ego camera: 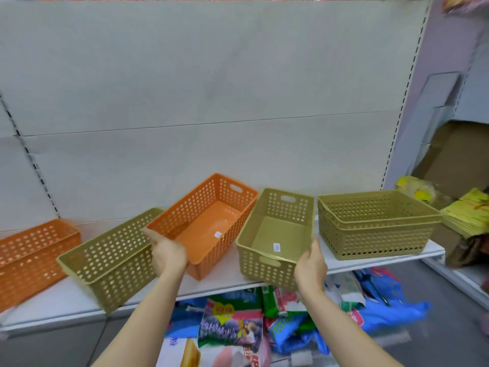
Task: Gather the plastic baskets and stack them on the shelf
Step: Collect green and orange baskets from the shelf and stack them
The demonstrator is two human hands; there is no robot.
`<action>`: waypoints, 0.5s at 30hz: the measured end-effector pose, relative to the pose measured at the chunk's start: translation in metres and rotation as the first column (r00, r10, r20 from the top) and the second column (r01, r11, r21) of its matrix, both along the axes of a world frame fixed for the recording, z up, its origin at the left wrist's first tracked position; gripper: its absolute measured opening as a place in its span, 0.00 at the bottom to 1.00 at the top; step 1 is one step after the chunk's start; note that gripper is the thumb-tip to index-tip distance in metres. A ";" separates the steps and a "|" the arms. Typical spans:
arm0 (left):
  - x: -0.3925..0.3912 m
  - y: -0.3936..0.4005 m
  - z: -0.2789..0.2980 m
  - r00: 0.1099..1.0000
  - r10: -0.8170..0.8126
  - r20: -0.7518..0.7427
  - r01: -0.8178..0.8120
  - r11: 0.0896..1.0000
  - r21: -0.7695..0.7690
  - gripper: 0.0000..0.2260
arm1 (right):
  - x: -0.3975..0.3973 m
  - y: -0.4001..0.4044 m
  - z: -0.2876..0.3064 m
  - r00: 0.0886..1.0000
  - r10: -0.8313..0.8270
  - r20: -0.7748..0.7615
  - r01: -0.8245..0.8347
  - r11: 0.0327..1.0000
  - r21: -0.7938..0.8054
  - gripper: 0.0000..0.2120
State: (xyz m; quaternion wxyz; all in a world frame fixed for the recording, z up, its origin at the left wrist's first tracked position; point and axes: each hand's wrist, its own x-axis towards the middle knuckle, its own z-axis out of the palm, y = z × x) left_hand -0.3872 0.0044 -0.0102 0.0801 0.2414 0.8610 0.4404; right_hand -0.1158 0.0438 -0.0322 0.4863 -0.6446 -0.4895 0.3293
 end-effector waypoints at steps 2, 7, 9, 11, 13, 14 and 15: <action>-0.001 -0.005 0.021 1.000 0.015 -0.022 -0.014 0.999 0.051 0.36 | 0.006 -0.011 0.009 0.999 -0.010 -0.041 0.013 0.996 0.093 0.23; 0.012 -0.009 0.058 0.997 -0.003 -0.071 0.012 0.992 0.128 0.32 | 0.045 -0.019 0.040 0.981 -0.106 -0.165 0.148 0.951 0.271 0.19; 0.025 -0.008 0.067 0.996 -0.021 -0.087 0.035 0.985 0.171 0.31 | 0.068 -0.019 0.049 0.965 -0.159 -0.206 0.219 0.925 0.310 0.18; 0.038 -0.007 0.073 0.997 -0.031 -0.076 0.046 0.976 0.211 0.30 | 0.093 -0.020 0.056 0.945 -0.171 -0.279 0.265 0.899 0.348 0.16; 0.052 -0.006 0.078 0.997 -0.037 -0.063 0.051 0.970 0.238 0.29 | 0.120 -0.018 0.060 0.921 -0.158 -0.356 0.294 0.881 0.370 0.15; 0.060 -0.005 0.081 0.997 -0.044 -0.064 0.059 0.966 0.252 0.28 | 0.135 -0.017 0.061 0.909 -0.148 -0.390 0.308 0.869 0.388 0.14; 0.070 -0.004 0.084 0.996 -0.055 -0.073 0.073 0.961 0.266 0.28 | 0.152 -0.015 0.064 0.900 -0.140 -0.414 0.320 0.856 0.406 0.14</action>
